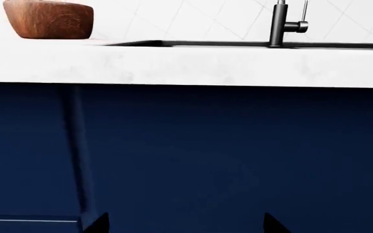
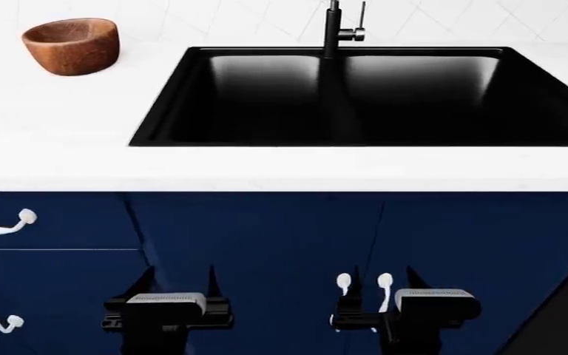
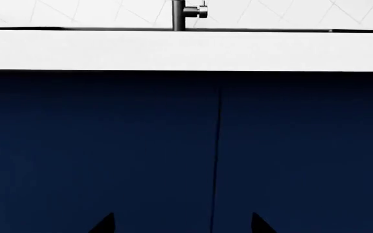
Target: Place the two vegetables and bowl onto the tray for setting up a vegetable dip station.
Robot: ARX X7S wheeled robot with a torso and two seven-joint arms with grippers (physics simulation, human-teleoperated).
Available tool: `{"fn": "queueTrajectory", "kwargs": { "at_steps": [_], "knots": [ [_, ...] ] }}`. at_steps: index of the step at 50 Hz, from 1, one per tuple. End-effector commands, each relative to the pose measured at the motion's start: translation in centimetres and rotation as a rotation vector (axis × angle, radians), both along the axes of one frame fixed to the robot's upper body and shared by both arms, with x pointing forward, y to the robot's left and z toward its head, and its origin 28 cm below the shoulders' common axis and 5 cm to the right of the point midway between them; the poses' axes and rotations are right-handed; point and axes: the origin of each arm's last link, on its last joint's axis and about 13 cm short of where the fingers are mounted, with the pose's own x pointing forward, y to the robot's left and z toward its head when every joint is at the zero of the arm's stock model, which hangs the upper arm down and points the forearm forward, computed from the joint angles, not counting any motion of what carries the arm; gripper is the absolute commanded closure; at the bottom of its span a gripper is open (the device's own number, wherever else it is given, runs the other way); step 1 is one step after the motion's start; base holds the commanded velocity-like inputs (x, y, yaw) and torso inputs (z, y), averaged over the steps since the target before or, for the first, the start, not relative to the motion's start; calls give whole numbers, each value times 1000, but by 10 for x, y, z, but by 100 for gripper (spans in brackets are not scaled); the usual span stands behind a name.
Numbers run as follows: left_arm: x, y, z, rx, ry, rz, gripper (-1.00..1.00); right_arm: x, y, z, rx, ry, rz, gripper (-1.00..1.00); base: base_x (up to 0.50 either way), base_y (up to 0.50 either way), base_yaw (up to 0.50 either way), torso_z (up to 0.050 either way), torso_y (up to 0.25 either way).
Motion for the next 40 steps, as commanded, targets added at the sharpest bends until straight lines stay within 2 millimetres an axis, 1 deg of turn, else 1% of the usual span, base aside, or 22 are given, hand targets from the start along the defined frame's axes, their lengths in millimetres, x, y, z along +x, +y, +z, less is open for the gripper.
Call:
{"fn": "queueTrajectory", "kwargs": {
  "at_steps": [1, 40],
  "knots": [
    [-1, 0, 1, 0, -1, 1, -100, 0, 0, 0, -1, 1, -1, -100, 0, 500, 0, 0, 0],
    [0, 1, -1, -4, -6, 4, -100, -1, 0, 0, 0, 0, 0, -100, 0, 500, 0, 0, 0]
  ]
}}
